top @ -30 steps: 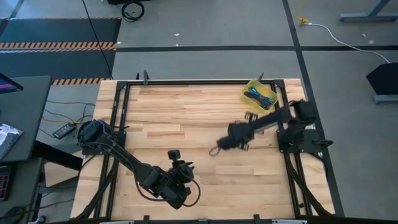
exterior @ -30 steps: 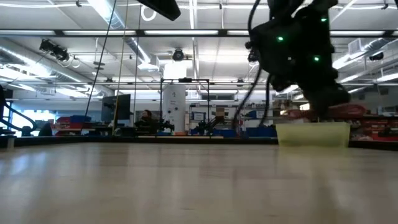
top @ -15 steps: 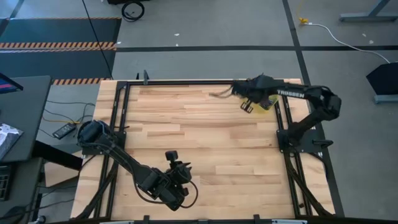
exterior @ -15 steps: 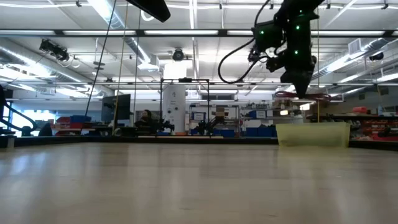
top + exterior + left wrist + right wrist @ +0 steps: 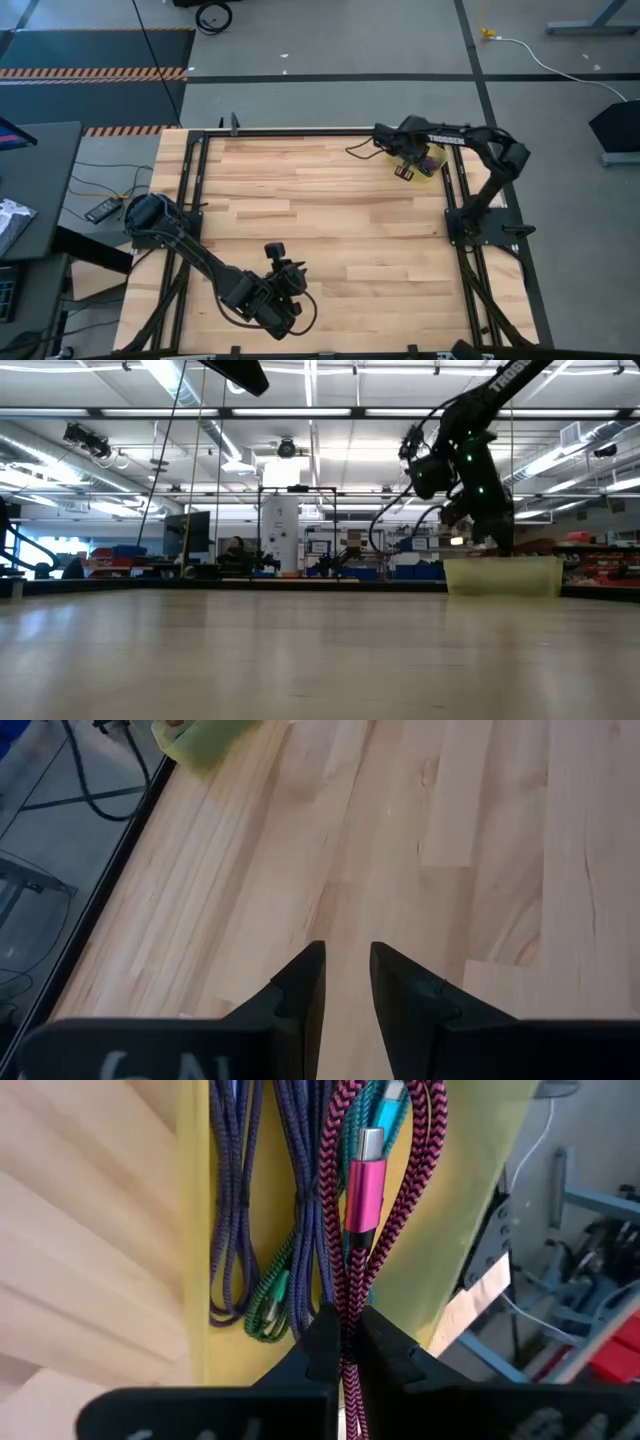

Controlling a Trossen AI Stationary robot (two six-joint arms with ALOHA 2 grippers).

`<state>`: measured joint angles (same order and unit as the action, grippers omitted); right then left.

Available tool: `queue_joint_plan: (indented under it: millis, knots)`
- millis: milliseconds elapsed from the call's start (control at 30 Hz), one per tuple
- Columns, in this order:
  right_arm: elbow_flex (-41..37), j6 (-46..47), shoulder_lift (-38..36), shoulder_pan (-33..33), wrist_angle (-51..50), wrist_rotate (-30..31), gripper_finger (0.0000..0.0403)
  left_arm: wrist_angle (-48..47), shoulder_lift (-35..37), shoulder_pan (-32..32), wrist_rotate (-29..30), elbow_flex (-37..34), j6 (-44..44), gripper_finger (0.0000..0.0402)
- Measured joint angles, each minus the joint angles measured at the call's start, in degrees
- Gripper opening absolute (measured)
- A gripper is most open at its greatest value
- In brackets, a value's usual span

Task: Pick and place USB-C Cables
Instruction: Put the pink charger cable into the yellow container, then move the yellow container to the center of the table

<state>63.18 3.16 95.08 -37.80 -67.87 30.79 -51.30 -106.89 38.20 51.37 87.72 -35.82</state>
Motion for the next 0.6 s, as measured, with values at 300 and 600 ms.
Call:
queue_joint_plan:
  millis: [300,600]
  knots:
    - [-1.8,-5.0,1.0,0.3,8.8,-0.7,0.0127,0.1,0.0,0.0,0.0,0.0,0.0,0.0089]
    - [-1.8,-6.2,-5.5,0.2,6.9,-9.4,0.0217,0.0,0.0,-0.1,0.0,0.0,0.0,0.0089]
